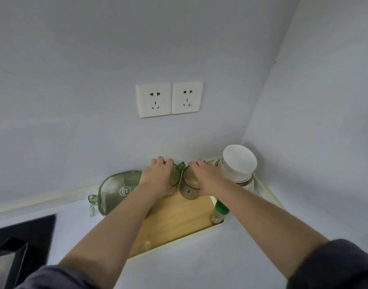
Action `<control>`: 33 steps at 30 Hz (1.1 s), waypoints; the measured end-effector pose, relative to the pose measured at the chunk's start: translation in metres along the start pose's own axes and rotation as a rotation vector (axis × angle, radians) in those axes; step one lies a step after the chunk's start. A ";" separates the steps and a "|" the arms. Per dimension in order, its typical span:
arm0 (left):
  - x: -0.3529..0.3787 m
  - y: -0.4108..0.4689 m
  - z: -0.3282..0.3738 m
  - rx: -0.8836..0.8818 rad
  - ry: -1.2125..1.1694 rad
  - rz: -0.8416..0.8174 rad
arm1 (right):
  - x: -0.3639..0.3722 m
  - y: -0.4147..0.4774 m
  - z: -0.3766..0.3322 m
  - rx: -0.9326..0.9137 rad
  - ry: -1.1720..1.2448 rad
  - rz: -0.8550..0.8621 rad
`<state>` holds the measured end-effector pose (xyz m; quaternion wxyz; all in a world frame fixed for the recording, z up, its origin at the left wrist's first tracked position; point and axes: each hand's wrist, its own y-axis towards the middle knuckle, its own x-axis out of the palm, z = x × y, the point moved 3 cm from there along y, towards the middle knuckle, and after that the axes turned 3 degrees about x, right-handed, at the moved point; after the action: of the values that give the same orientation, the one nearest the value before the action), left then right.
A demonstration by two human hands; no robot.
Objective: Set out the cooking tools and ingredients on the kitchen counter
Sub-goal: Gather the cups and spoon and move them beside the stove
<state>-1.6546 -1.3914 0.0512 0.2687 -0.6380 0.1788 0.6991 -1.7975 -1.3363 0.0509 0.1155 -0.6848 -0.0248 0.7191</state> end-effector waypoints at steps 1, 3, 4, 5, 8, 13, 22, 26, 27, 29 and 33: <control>0.005 0.003 -0.002 -0.011 0.014 -0.024 | 0.004 0.005 0.002 -0.010 0.000 -0.009; 0.015 0.011 -0.007 -0.035 0.028 -0.064 | 0.008 0.018 0.005 -0.029 0.005 -0.029; 0.018 0.014 -0.009 -0.047 0.024 -0.076 | 0.009 0.022 0.005 -0.038 0.007 -0.040; 0.020 0.018 -0.012 -0.058 0.016 -0.085 | 0.009 0.030 0.006 -0.048 0.013 -0.047; 0.022 0.023 -0.016 -0.077 -0.033 -0.084 | 0.006 0.043 0.007 -0.074 0.004 -0.044; 0.022 0.031 -0.021 -0.053 -0.105 -0.059 | 0.004 0.059 0.008 -0.040 0.026 -0.081; 0.031 0.024 -0.023 -0.056 -0.011 0.054 | 0.011 0.062 0.003 0.027 0.013 -0.090; 0.025 0.011 -0.026 -0.073 -0.034 0.119 | -0.001 0.048 0.008 0.049 0.072 -0.083; 0.021 0.005 -0.027 -0.076 -0.056 0.132 | -0.005 0.042 0.008 0.060 0.106 -0.079; 0.011 -0.014 -0.030 -0.078 -0.103 0.166 | -0.014 0.026 0.004 0.086 0.195 -0.062; -0.010 -0.080 -0.039 -0.063 -0.238 0.326 | -0.037 -0.026 -0.022 0.097 0.496 0.055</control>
<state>-1.5747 -1.3531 0.0638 0.1509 -0.5217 0.2247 0.8091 -1.7711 -1.3212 0.0912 0.1313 -0.8344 0.0576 0.5321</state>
